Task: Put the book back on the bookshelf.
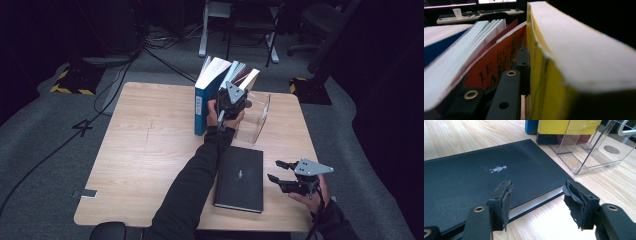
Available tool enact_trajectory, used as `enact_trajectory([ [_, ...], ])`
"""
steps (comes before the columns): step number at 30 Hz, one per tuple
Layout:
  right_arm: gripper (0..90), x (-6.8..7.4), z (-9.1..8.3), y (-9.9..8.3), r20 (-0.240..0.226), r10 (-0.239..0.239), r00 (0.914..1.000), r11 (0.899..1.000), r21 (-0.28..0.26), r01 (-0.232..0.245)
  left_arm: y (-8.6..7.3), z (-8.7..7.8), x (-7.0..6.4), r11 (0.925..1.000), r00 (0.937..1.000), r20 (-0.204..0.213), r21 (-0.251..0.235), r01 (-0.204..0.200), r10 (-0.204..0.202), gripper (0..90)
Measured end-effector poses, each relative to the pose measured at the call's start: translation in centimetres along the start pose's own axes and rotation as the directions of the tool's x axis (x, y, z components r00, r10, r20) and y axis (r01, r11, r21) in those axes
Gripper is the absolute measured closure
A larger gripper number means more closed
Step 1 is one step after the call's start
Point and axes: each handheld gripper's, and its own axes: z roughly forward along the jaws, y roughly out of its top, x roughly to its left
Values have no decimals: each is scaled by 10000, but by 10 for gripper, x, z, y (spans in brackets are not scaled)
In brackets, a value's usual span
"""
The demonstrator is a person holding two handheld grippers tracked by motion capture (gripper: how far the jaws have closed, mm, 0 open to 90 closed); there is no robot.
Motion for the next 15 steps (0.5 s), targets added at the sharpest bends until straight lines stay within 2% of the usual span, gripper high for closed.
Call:
enact_trajectory([
  [8,405,-1,-1,0,-4,-32,10000,10000,-48,32,-17,3,4,9995,9995,49,-81,313,-312,746],
  [14,405,1,0,1,-71,-147,9999,9999,-16,147,-35,9,4,9986,9988,21,155,496,-496,744],
  [15,405,1,-1,0,-65,-140,9999,9999,-50,140,-36,9,4,9986,9986,67,27,523,-524,743],
])
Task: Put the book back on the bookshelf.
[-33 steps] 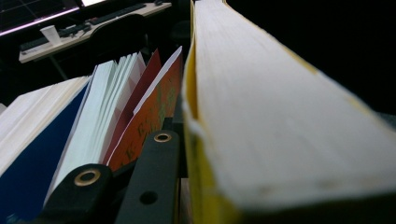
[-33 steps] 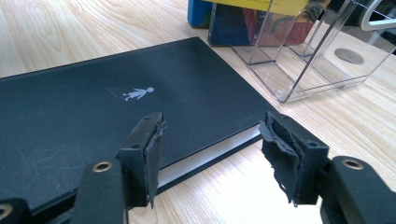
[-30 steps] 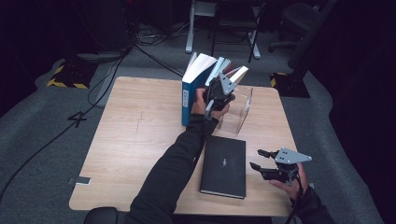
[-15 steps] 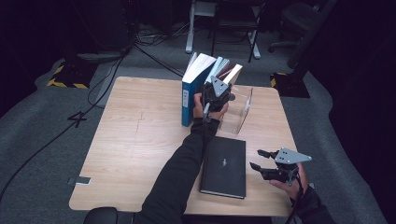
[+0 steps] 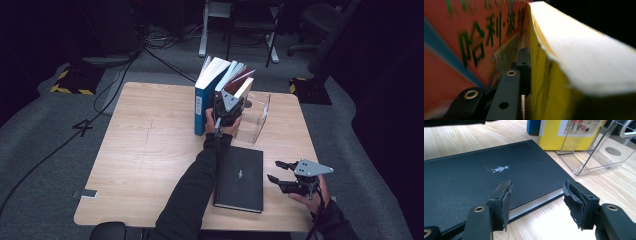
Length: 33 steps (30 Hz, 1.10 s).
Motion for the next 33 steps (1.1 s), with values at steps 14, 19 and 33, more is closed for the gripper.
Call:
enact_trajectory([
  [14,403,-1,-1,-1,-4,65,10000,10000,43,-65,-2,-15,-4,9967,9930,1023,489,-644,592,569],
  [19,403,-2,-1,-1,-14,162,9999,9999,54,-162,-9,-25,1,9965,9898,1358,644,-531,439,484],
  [33,402,1,4,-3,-113,90,9999,9993,352,-86,-48,-36,10,9860,9827,1737,1407,-895,644,625],
])
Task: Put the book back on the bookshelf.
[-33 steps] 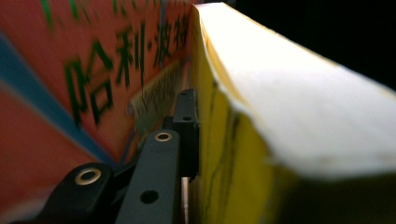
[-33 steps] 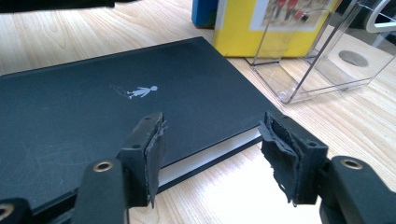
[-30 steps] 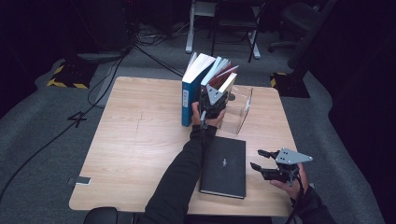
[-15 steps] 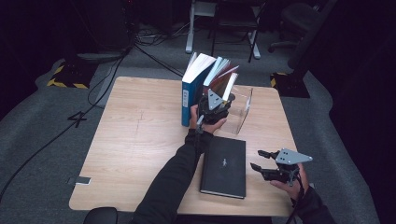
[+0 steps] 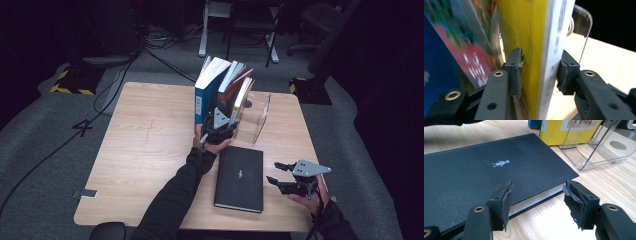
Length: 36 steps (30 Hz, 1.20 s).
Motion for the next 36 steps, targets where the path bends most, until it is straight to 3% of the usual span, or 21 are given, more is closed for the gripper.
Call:
enact_trajectory([
  [10,400,2,4,-1,-71,-92,9999,9999,134,93,9,10,-2,9996,9958,-868,-117,273,-283,681],
  [20,399,1,3,-1,-40,-107,9999,9999,130,108,2,6,-1,9998,9969,-780,163,-100,112,672],
  [23,399,2,4,-1,-66,-151,9999,9997,190,152,-2,0,-4,9988,9931,-1105,354,-344,382,691],
  [24,399,2,5,-1,-78,-158,9998,9996,216,160,-4,-3,-3,9991,9911,-1287,326,-289,329,720],
  [28,399,2,5,-2,-106,-168,9998,9995,267,171,-10,-7,0,9999,9912,-1322,102,-81,93,751],
  [33,399,3,7,-2,-135,-212,9997,9993,312,217,-11,-5,-6,9999,9846,-1743,-40,-168,158,751],
  [36,399,4,7,-1,-165,-233,9996,9991,355,239,-11,-1,-15,9991,9632,-2658,17,-418,408,749],
])
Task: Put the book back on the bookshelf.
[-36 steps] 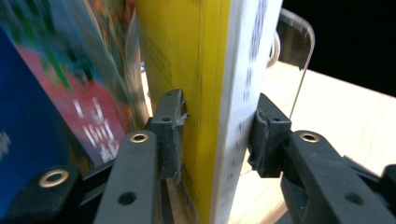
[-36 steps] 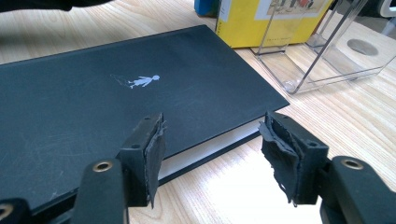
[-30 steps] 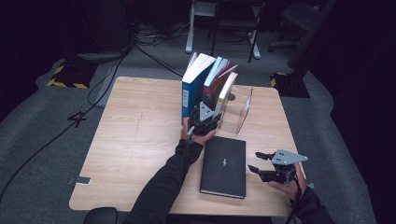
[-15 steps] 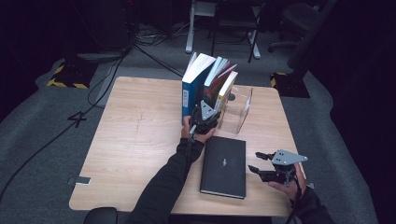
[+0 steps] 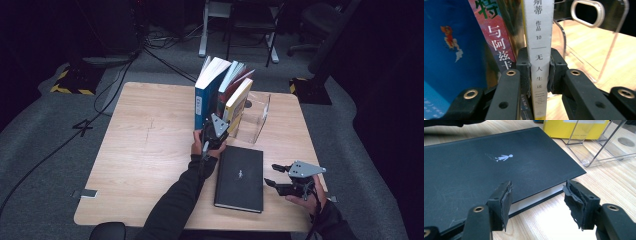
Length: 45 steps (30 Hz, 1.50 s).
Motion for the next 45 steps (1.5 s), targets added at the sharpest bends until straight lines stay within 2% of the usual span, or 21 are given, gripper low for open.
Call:
enact_trajectory([
  [1,399,0,0,0,-31,17,10000,10000,20,-17,2,1,-5,9998,9993,-318,83,-197,199,747],
  [3,399,0,1,0,-31,-17,10000,10000,44,17,4,4,-9,9996,9989,-398,42,-265,267,748],
  [5,399,1,1,-1,-43,-40,10000,10000,55,40,5,6,-10,9988,9966,-658,34,-495,496,747],
  [9,399,1,1,-1,-35,-87,10000,9999,56,87,4,4,-12,9981,9970,-467,31,-615,616,749],
  [10,399,1,0,-1,-41,-95,9999,9999,57,95,3,1,-12,9982,9974,-409,42,-597,598,748],
  [13,399,-1,0,-1,-16,-23,10000,10000,46,23,-2,-8,-7,10000,9999,-30,-24,-96,96,752],
  [16,399,0,1,-1,-23,-46,10000,10000,54,46,-6,-12,-4,9998,9998,-20,-50,196,-196,752],
  [18,399,0,1,-1,-42,-42,10000,10000,78,42,-7,-11,-4,9996,9997,-74,-176,212,-213,752],
  [19,399,2,2,0,-94,-78,9999,9999,130,79,-7,-8,-7,9993,9993,-335,-356,144,-156,752],
  [21,399,2,3,0,-92,-113,9999,9998,142,114,-6,-6,-11,9989,9989,-436,-460,133,-153,753],
  [25,399,4,4,1,-129,-204,9997,9996,203,206,-2,6,-23,9979,9977,-621,-582,-298,262,757],
  [28,400,3,3,0,-146,-192,9997,9997,160,195,0,11,-23,9980,9985,-541,-625,46,-80,757],
  [31,399,2,2,-1,-108,-121,9999,9998,141,122,-1,14,-15,9956,9982,-240,-776,521,-541,756],
  [32,399,2,1,-1,-126,-143,9998,9998,104,144,-2,15,-11,9943,9981,60,-868,622,-619,753],
  [34,400,1,1,-1,-146,-138,9998,9999,87,140,-3,16,-8,9940,9979,115,-883,638,-630,754],
  [37,400,1,2,-1,-167,-149,9998,9998,97,150,-3,17,-1,9881,9918,377,-893,1250,-1221,752],
  [41,400,2,4,0,-174,-195,9997,9996,202,199,-1,20,-1,9885,9914,569,-878,1228,-1181,746],
  [43,400,3,3,0,-196,-200,9996,9996,210,204,1,20,-2,9918,9942,387,-764,1028,-1001,735],
  [45,400,2,3,-1,-164,-186,9997,9996,207,189,1,19,0,9901,9905,701,-675,1233,-1185,721],
])
